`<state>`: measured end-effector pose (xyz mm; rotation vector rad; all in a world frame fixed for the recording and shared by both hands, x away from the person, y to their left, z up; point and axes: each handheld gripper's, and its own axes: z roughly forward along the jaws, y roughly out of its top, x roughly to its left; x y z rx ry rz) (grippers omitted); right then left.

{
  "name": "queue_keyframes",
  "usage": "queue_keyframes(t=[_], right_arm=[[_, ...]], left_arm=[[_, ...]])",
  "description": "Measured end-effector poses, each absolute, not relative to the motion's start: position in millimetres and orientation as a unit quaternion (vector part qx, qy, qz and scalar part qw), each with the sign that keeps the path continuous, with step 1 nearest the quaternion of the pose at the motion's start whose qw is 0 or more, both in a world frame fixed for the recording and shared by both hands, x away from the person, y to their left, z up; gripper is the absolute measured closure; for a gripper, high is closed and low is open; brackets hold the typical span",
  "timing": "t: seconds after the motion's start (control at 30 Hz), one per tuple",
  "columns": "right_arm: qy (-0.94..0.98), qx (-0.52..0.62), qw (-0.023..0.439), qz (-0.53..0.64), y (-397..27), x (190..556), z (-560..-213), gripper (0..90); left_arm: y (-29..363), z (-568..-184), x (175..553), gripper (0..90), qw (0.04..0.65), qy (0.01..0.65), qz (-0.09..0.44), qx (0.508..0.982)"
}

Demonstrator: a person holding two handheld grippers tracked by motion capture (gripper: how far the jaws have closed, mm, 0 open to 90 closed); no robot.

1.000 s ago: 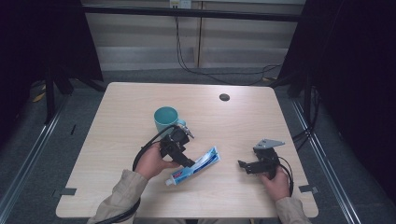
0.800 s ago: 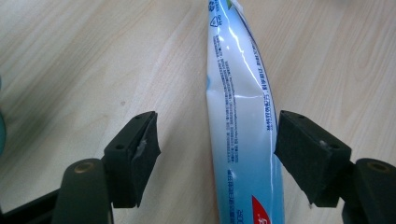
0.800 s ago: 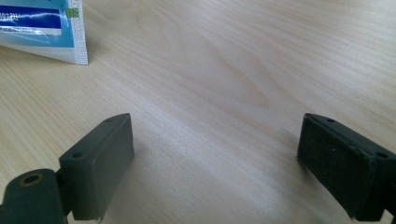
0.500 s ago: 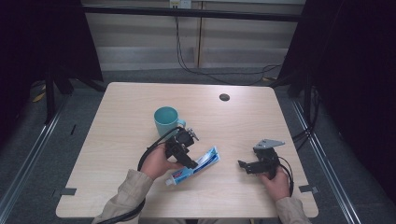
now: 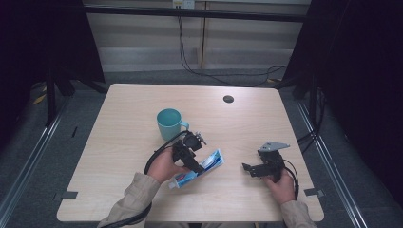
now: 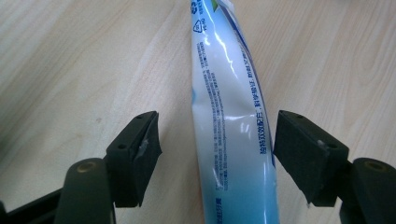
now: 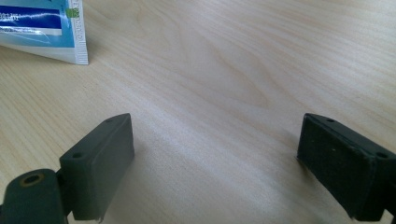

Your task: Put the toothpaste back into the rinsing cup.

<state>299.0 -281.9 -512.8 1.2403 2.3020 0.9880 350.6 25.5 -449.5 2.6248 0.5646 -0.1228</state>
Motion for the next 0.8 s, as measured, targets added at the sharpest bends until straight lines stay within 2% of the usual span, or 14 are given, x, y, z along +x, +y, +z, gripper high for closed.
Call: queue_keyframes(t=[0.8], right_arm=[[0.811, 0.437, 0.172, 0.348, -281.9, 299.0, -512.8, 10.2]], left_arm=[[15.3, -459.8, 346.7, 38.2, 0.209, 0.200, -0.050, 0.956]])
